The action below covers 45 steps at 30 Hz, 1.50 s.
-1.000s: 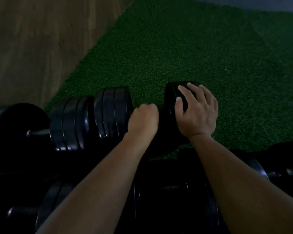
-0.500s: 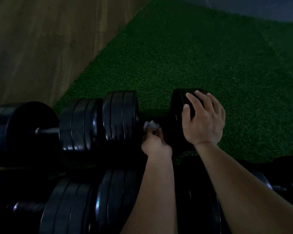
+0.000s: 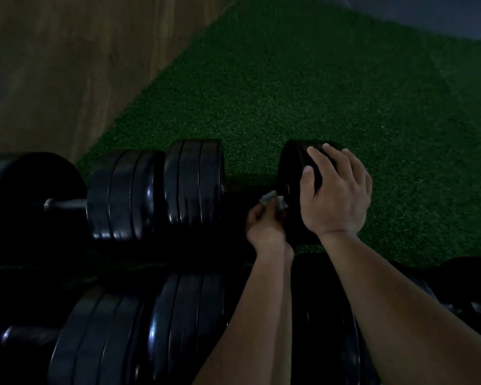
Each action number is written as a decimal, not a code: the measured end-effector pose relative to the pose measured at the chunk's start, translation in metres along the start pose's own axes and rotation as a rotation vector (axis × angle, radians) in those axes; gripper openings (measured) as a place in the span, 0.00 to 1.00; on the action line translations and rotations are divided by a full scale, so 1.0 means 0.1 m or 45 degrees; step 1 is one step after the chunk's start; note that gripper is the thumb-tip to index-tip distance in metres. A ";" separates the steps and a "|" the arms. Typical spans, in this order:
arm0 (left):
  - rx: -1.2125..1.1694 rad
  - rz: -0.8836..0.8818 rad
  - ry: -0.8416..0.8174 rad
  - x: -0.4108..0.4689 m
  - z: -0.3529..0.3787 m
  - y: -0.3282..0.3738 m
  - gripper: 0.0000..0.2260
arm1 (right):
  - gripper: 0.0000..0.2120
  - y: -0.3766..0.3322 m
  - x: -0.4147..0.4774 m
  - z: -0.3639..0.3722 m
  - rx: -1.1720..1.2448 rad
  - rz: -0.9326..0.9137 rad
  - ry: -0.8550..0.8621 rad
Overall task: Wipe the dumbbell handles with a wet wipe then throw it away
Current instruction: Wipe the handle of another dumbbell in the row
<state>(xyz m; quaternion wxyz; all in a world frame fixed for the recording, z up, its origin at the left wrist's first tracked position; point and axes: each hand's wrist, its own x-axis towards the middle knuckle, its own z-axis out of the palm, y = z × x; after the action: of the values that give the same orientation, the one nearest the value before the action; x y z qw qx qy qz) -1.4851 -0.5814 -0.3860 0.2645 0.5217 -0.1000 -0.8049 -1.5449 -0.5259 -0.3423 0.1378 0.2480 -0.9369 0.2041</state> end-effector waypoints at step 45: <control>-0.162 0.036 0.087 0.22 -0.06 0.00 0.05 | 0.20 0.00 0.00 0.02 -0.011 -0.002 0.003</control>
<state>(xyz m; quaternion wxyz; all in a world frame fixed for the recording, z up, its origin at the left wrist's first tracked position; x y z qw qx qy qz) -1.4871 -0.5924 -0.4058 0.3119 0.5295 -0.0470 -0.7875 -1.5450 -0.5269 -0.3439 0.1400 0.2480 -0.9374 0.2004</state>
